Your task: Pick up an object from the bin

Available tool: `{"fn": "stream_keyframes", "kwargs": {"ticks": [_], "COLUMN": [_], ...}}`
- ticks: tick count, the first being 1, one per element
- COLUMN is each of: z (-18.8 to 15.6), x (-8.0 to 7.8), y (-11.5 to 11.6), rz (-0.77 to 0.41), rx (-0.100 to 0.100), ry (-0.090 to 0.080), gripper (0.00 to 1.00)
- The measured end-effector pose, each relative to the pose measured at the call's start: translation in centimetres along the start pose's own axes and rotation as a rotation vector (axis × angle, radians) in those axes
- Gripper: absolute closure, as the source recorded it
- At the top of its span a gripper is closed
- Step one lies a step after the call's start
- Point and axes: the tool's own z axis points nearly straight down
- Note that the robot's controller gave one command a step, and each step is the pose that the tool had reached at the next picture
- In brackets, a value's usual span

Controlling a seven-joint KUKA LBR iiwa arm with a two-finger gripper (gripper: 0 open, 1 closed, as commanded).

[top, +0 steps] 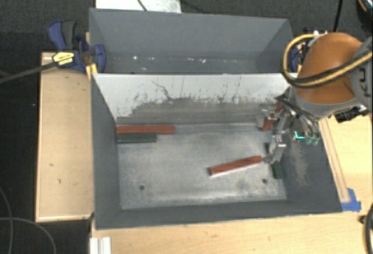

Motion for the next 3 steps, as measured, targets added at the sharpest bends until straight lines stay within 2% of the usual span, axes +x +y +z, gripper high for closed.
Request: {"fn": "stream_keyframes", "kwargs": {"ticks": [1,2,3], "z": [8.1,7.9,-7.9], "x": [1.0,0.9,3.4], "y": [2.3,2.2,4.0], "rz": [-0.335,-0.337,-0.527], "rx": [-0.001,0.001,0.004], "ry": [-0.002,-0.006,-0.014], "gripper": [0.0,1.0,1.0]}}
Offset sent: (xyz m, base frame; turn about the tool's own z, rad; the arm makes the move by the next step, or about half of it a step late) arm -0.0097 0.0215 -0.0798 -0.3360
